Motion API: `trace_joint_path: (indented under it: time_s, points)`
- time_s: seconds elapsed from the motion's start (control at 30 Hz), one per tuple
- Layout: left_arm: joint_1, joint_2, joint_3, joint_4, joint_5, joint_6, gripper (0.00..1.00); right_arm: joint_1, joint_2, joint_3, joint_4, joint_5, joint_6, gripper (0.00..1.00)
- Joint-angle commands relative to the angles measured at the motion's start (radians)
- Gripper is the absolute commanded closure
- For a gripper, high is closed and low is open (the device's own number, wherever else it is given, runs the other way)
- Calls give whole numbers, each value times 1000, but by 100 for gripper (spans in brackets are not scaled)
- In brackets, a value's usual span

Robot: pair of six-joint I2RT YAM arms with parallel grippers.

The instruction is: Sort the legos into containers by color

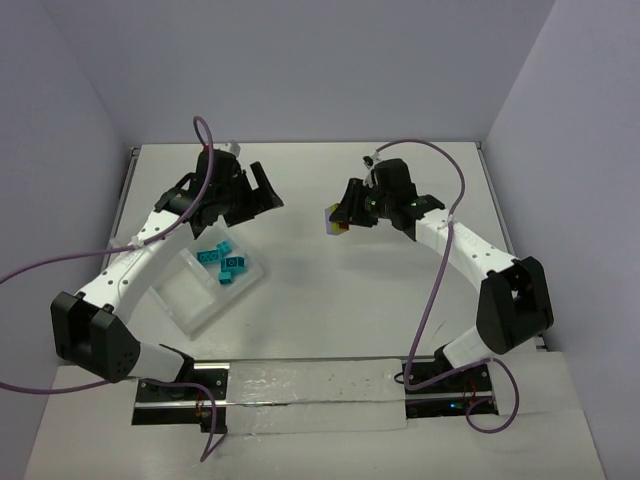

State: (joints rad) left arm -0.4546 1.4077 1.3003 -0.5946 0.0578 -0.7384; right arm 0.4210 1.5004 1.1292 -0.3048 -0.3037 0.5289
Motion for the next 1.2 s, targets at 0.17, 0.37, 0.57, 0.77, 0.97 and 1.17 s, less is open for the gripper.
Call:
trace_joint_path:
  time_s: [0.17,0.37,0.57,0.77,0.97,1.17]
  points:
    - [102,-119,-55,87,274,127,10,-4,-6,-56,521,-466,207,100]
    - [168,-146,-128,251,632,146,9,-6,-9,-83,646,-538,266,100]
    - [174,-144,-185,378,830,101,11,-7,-23,-65,680,-597,291,100]
    - [180,-166,-239,445,862,85,10,-7,-23,-77,680,-636,291,100]
    - [203,-154,-204,375,847,127,9,-8,-19,-70,644,-636,251,100]
    - [295,-130,-228,445,933,42,9,-7,-15,-67,627,-628,238,100]
